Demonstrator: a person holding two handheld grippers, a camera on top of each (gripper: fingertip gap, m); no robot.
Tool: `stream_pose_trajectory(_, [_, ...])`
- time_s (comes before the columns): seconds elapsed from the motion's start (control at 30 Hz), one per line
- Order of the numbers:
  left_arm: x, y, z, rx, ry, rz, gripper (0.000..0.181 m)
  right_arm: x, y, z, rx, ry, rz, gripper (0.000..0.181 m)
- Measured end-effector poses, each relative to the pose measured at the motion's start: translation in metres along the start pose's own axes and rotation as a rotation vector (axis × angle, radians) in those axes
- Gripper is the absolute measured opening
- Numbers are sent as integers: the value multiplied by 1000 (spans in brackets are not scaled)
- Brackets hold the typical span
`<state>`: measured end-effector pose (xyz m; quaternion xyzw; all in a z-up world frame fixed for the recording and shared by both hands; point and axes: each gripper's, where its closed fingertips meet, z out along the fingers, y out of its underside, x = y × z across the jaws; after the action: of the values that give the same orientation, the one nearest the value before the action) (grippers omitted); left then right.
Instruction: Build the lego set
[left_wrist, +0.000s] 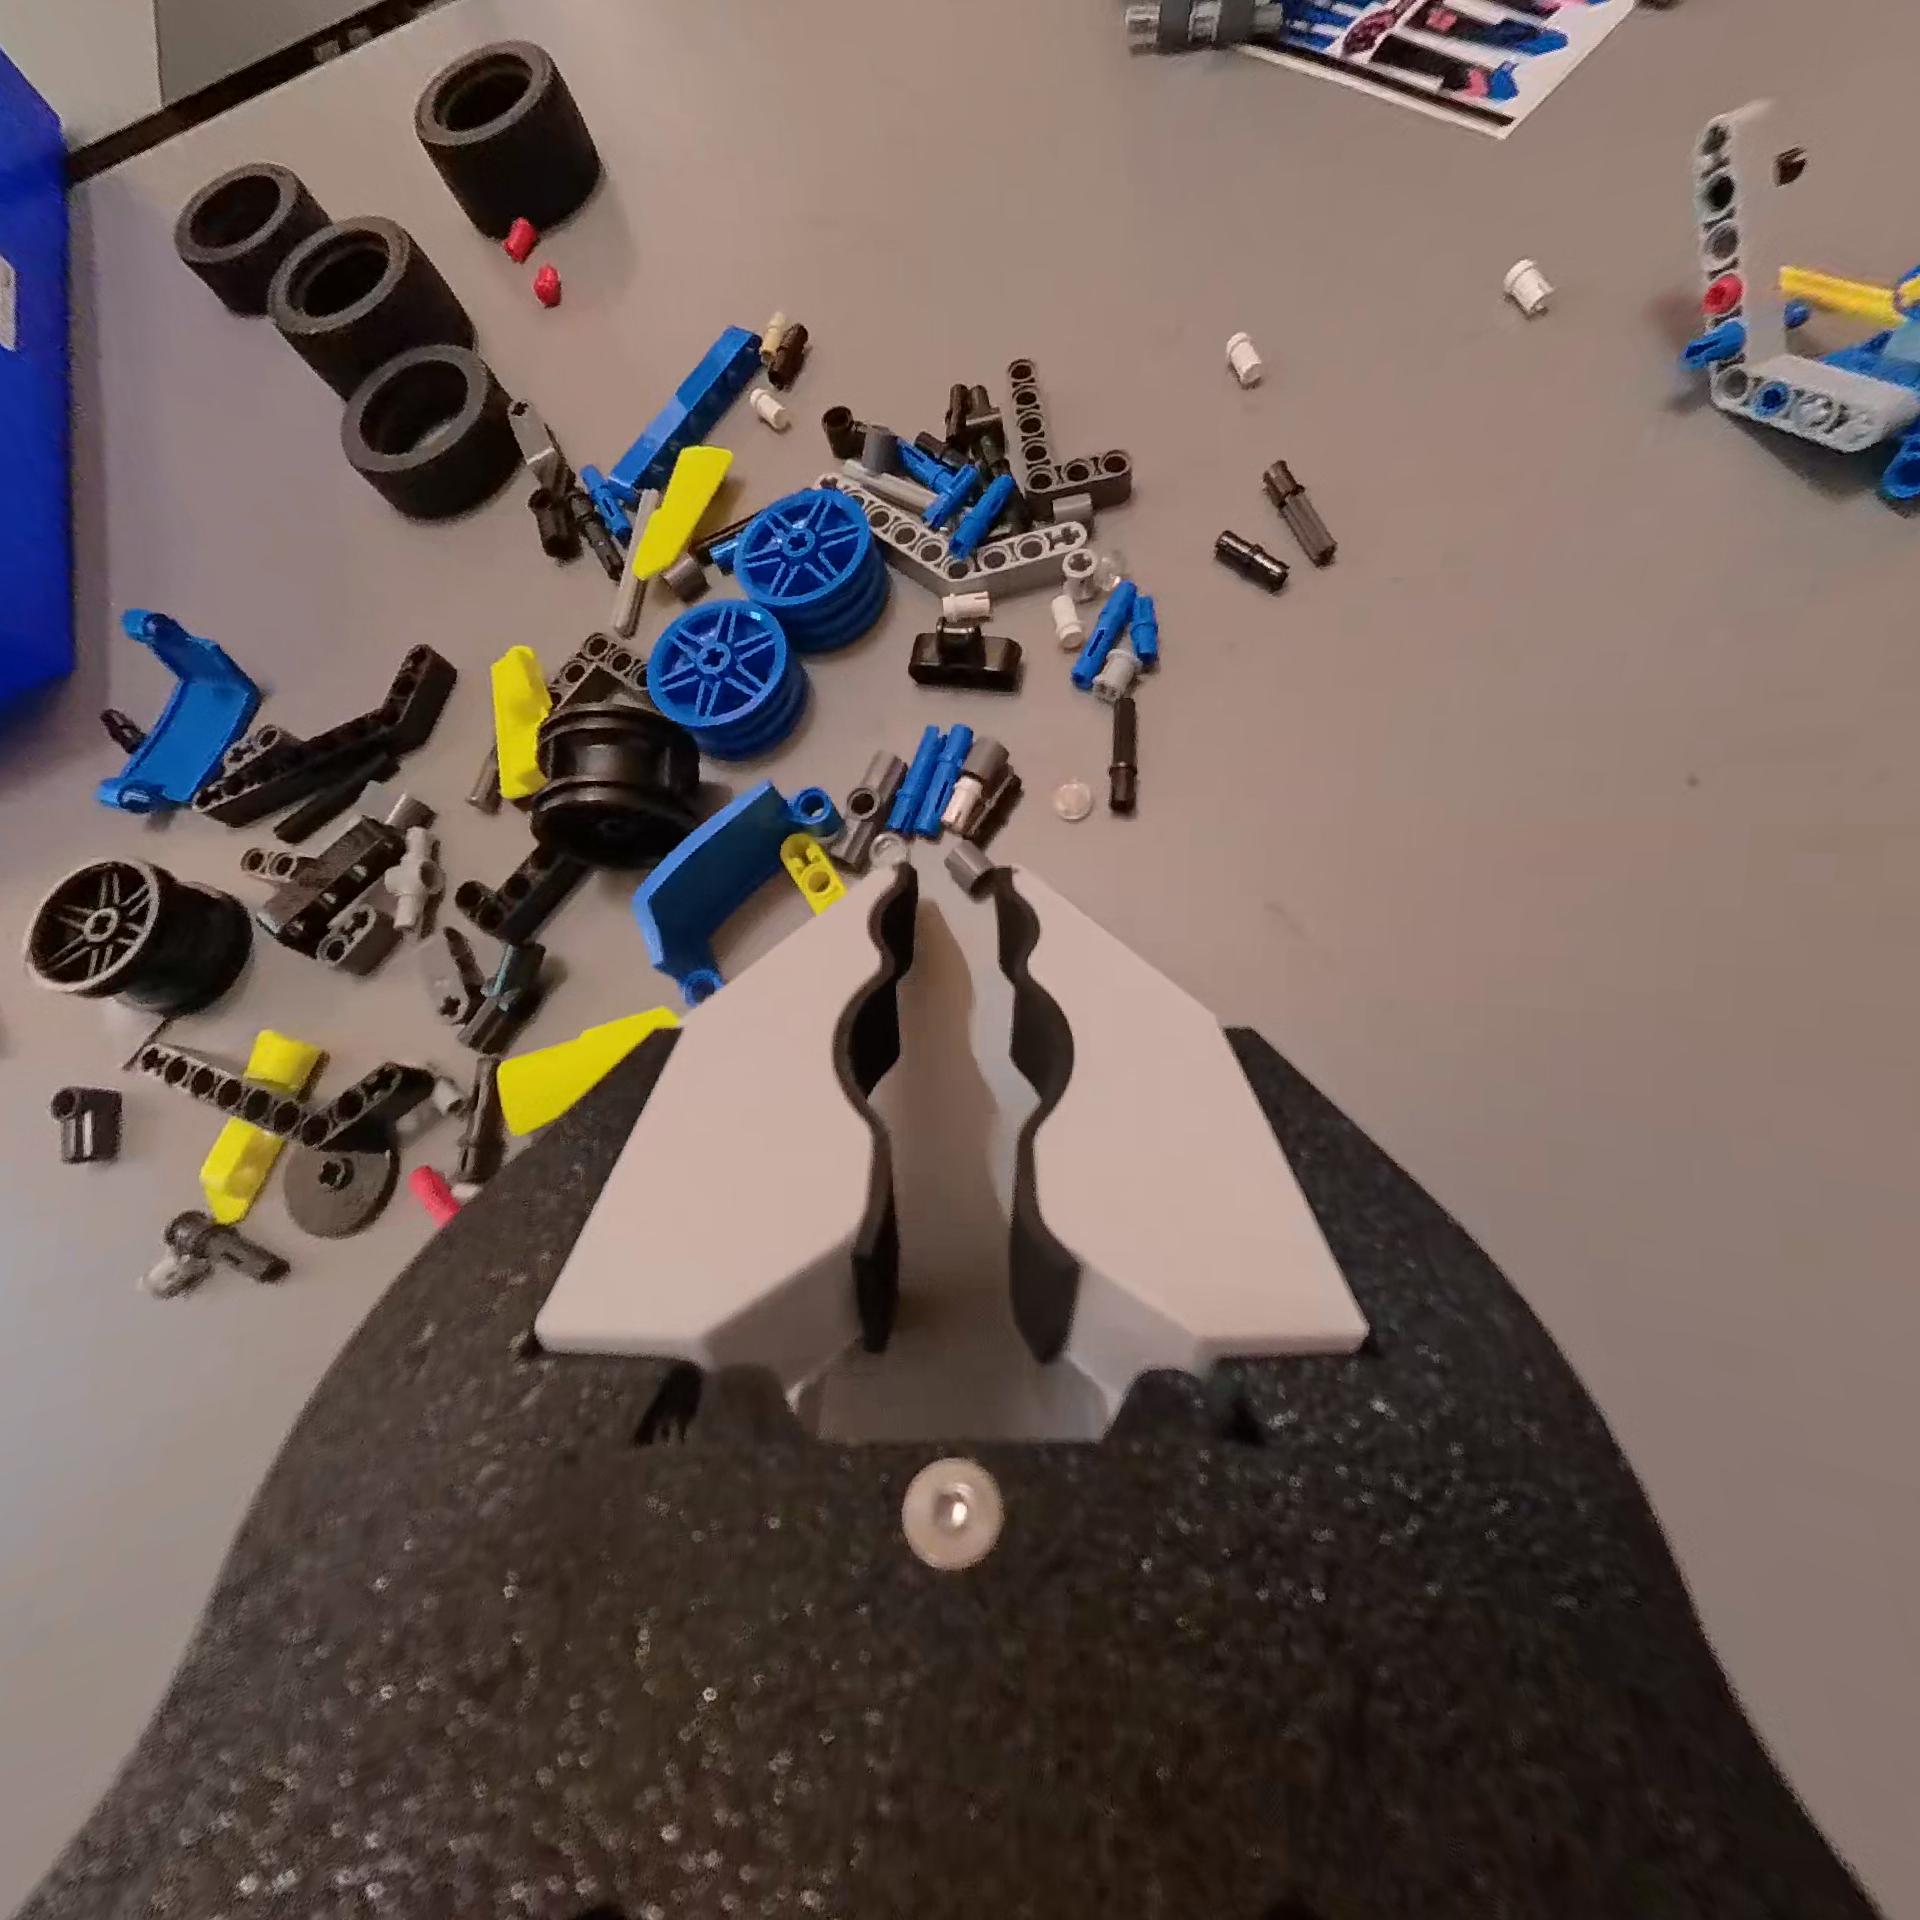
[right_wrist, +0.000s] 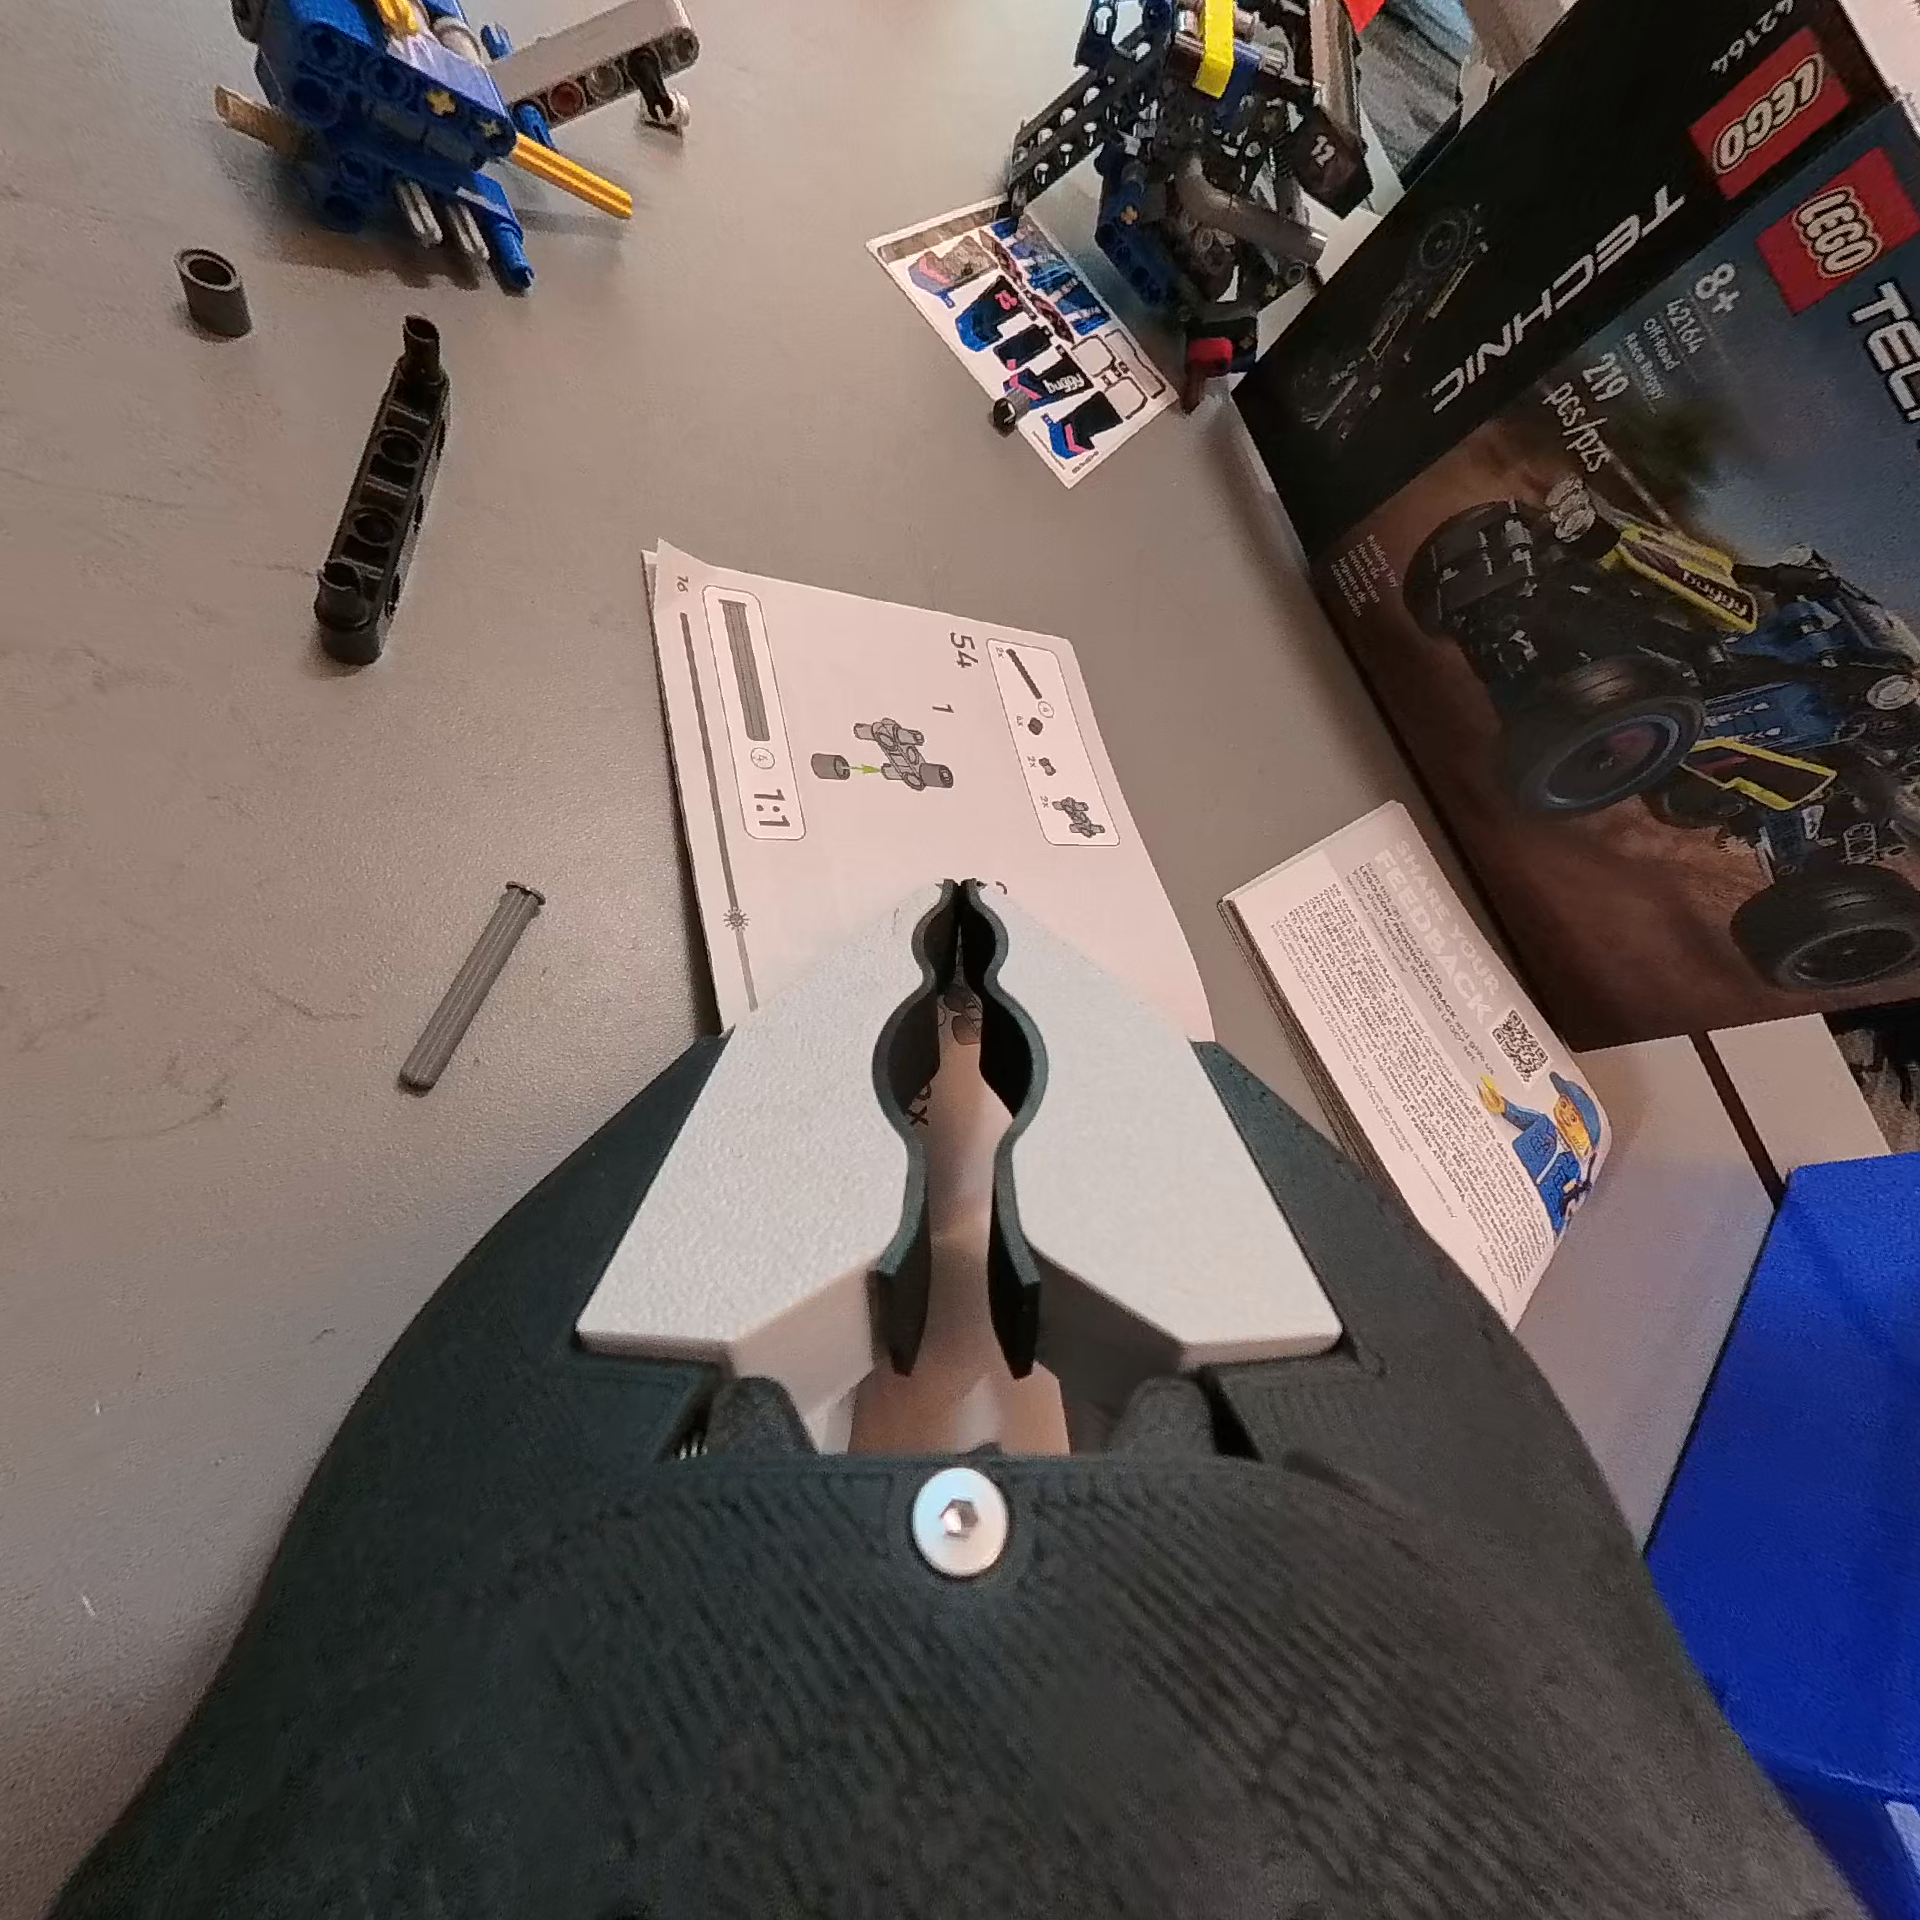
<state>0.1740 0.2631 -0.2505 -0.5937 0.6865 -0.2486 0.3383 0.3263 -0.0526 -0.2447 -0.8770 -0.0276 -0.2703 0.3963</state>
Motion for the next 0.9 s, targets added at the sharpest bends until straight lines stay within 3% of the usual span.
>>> stream_pose_trajectory(0.33, [11,-1,2,-21,57,-6,7,0,0,0,0,0,0,0])
stream_pose_trajectory(0.4, [37,-20,-7,54,157,-2,7,0,0,0,0,0,0,0])
stream_pose_trajectory(0.5, [106,-56,-17,172,357,55,7,0,0,0,0,-2,2,0])
stream_pose_trajectory(0.57, [149,-62,-11,167,446,130,7,0,0,0,0,-1,1,0])
stream_pose_trajectory(0.67, [181,-60,6,120,484,206,7,0,0,0,0,3,-3,0])
stream_pose_trajectory(0.8, [183,-56,11,79,493,246,15,0,0,0,0,3,-4,0])
stream_pose_trajectory(0.9, [156,-60,0,118,469,205,19,0,0,0,0,1,-1,0])
